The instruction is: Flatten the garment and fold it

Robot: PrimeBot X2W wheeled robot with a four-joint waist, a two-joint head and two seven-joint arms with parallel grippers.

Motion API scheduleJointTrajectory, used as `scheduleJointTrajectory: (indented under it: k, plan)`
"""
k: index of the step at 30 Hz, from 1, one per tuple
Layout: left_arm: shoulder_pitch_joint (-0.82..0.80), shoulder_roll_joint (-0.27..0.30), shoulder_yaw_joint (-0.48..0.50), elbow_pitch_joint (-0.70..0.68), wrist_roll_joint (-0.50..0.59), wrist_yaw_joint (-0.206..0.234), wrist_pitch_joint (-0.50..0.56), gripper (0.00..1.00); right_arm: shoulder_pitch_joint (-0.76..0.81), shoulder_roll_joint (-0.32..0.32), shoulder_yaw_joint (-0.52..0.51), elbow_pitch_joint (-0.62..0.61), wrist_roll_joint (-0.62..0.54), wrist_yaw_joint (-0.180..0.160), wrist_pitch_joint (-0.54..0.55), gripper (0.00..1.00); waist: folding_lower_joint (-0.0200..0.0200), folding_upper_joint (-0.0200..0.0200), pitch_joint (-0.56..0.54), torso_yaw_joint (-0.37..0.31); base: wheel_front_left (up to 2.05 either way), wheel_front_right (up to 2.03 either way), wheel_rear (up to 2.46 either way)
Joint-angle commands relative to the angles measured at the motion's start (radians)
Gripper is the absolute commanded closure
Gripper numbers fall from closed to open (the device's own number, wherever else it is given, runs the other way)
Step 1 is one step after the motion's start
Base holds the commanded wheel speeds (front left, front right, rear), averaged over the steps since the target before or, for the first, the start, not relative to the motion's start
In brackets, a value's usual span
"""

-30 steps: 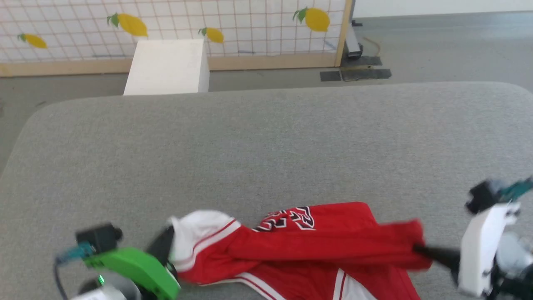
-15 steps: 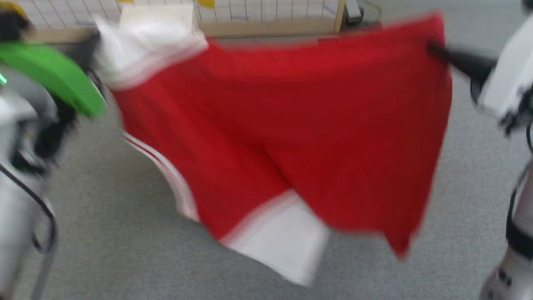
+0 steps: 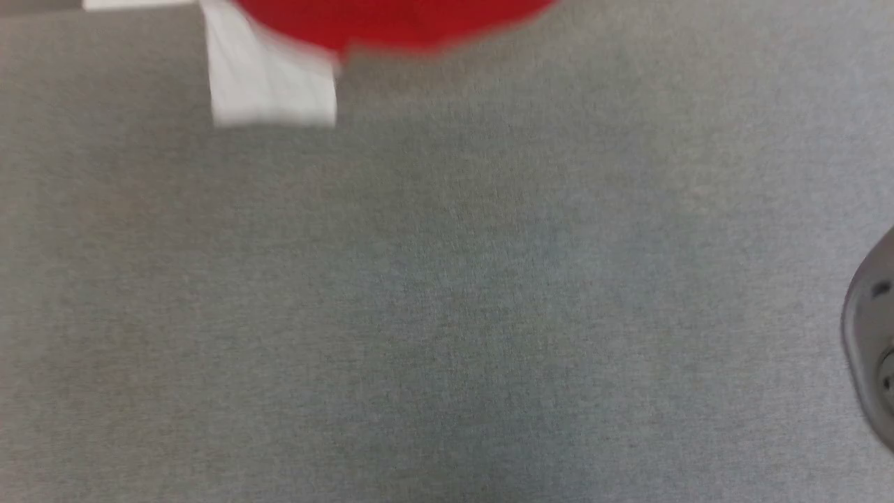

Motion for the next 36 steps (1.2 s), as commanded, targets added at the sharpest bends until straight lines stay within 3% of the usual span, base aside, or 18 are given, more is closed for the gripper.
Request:
scheduleJointTrajectory:
  k: [1,5,8,19,24,29,36]
  plan:
    - [-0.052,0.006,0.013,0.013,0.023,0.009,-0.042,1.00,-0.040,-0.002,-0.005,0.029,-0.017,-0.002,-0.052,1.00,-0.0003,0.0000,0.110,-0.034,0.00,0.00,0.00]
    - [-0.168,-0.009,0.036,0.071,0.053,0.010,-0.171,1.00,-0.144,-0.002,-0.010,0.135,-0.034,-0.002,-0.208,1.00,-0.0003,0.0000,0.157,-0.036,0.00,0.00,0.00]
    - [-0.216,-0.022,0.032,0.125,0.061,-0.014,-0.225,1.00,-0.201,-0.002,-0.007,0.215,-0.037,-0.002,-0.284,1.00,-0.0003,0.0000,0.187,-0.027,0.00,0.00,0.00]
    - [-0.174,-0.061,0.023,0.287,0.011,-0.135,-0.328,1.00,-0.182,-0.002,0.038,0.357,0.004,-0.002,-0.371,1.00,-0.0003,0.0000,0.228,0.027,0.00,0.00,0.00]
    - [-0.067,-0.071,-0.012,0.296,-0.032,-0.184,-0.335,1.00,-0.055,-0.002,0.103,0.330,0.057,-0.002,-0.374,1.00,-0.0003,0.0000,0.181,0.054,0.00,0.00,0.00]
    - [0.104,-0.102,-0.043,0.251,-0.101,-0.194,-0.364,1.00,0.133,-0.024,0.127,0.239,0.139,-0.002,-0.374,1.00,-0.0003,0.0000,0.088,0.093,0.00,0.00,0.00]
    - [0.504,-0.126,-0.085,0.081,-0.227,-0.193,-0.361,1.00,0.547,-0.126,0.224,0.050,0.238,-0.002,-0.365,1.00,-0.0003,0.0000,-0.101,0.131,0.00,0.00,0.00]
